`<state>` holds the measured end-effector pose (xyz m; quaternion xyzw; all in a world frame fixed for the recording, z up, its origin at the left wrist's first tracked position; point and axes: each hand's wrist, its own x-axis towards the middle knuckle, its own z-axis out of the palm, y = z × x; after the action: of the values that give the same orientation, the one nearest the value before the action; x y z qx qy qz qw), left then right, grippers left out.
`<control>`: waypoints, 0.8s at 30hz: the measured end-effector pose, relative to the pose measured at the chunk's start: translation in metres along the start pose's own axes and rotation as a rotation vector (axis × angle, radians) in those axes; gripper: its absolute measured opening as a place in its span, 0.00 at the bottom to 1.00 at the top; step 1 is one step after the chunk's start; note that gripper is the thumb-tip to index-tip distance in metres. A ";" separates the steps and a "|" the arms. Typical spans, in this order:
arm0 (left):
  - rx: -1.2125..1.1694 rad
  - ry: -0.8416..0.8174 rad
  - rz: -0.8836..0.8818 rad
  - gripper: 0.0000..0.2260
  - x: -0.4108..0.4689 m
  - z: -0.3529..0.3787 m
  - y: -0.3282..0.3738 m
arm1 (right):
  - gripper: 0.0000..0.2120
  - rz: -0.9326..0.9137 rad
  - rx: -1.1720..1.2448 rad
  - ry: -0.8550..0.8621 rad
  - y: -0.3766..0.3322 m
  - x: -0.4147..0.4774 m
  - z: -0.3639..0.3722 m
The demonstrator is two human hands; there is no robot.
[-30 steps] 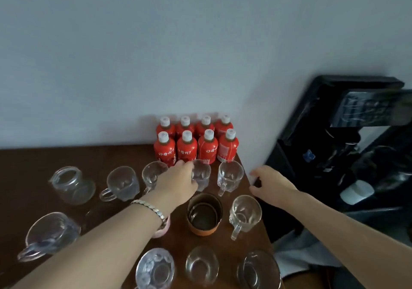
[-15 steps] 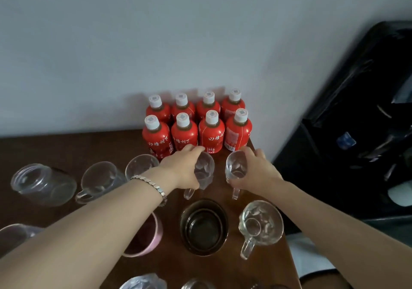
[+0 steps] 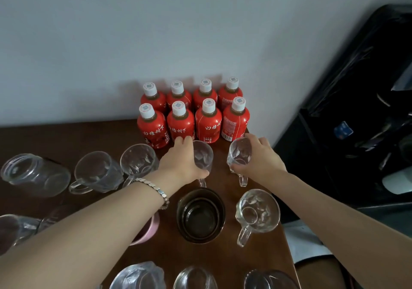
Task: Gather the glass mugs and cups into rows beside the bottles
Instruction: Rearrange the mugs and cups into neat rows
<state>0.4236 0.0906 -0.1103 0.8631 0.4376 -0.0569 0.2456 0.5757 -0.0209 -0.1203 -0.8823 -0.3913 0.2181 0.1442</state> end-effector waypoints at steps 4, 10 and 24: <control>-0.014 0.002 -0.002 0.36 -0.001 0.000 0.001 | 0.43 -0.003 -0.001 -0.007 0.000 -0.001 -0.001; -0.030 -0.006 0.006 0.36 -0.001 -0.001 0.001 | 0.42 -0.013 -0.043 -0.035 -0.001 -0.001 -0.004; 0.097 0.245 0.132 0.21 -0.041 -0.070 -0.063 | 0.27 -0.094 -0.029 0.146 -0.060 -0.044 -0.014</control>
<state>0.3408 0.1254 -0.0602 0.9014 0.4032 0.0442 0.1515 0.5186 -0.0157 -0.0708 -0.8785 -0.4240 0.1405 0.1695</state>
